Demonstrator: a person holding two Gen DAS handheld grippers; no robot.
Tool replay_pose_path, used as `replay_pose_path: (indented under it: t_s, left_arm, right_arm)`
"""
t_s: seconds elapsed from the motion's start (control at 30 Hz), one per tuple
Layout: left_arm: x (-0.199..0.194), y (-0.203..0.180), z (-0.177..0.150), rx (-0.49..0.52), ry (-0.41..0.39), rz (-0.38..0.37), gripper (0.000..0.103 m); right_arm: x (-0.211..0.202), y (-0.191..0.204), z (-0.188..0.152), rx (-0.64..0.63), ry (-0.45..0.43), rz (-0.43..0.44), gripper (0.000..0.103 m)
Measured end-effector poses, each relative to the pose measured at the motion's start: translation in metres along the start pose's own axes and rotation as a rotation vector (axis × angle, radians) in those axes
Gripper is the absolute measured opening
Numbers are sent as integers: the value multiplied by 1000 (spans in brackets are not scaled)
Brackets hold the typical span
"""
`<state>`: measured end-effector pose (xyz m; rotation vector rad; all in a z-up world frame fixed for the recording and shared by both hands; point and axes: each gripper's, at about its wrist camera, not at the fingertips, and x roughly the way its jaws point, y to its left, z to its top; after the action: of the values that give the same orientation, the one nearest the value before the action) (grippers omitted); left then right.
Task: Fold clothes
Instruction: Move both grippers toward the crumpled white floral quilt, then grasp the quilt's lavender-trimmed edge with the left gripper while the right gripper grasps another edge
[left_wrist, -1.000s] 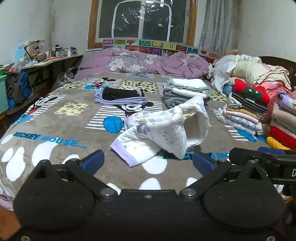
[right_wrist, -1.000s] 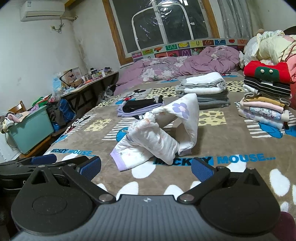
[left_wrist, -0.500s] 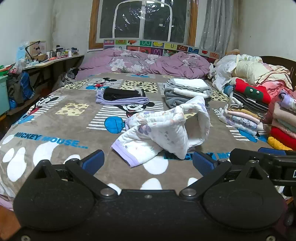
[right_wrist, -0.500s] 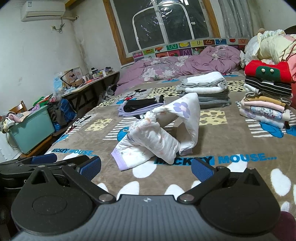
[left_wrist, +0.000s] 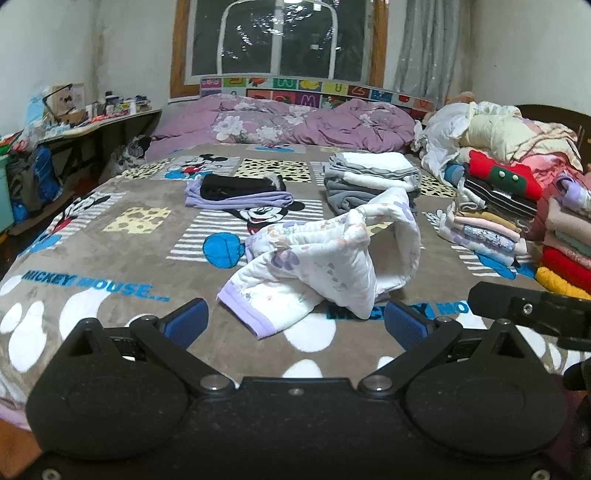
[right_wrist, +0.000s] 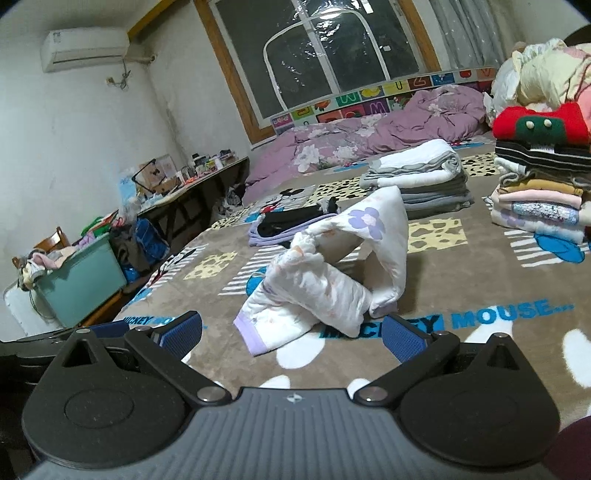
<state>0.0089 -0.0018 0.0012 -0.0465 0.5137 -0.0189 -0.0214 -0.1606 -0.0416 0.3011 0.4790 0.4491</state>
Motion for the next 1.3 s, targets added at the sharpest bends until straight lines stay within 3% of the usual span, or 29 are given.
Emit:
replay_pose_path:
  t_s: [0.43,0.6,0.77,0.87,1.13,1.2,1.3]
  left_arm:
    - [63,-17,16,126,55,-84,103]
    - [87,-27,24,152,65,-83,103]
    - [109,-41,34,242,85,-52,103]
    - [117,-44,41,270,62,-30,103]
    - [156,14,81,73,60,-37,103]
    - [170,26,90,52,75,-49,102]
    - [195,44,102,12,116,-89,102]
  right_arm:
    - [51,-45,-10,-27,-78,48,103]
    - [79,-71,-21,-4,-83,71,103]
    - [101,-87,-25,17,-47,63,103]
    - [112,-95,-25,35,-35,61,103]
    - [136,-116,-21,19,-35,30,102]
    - [144,-119,-20,9,-24,20,93]
    - [154,-123,-18,-6,-18,9,90]
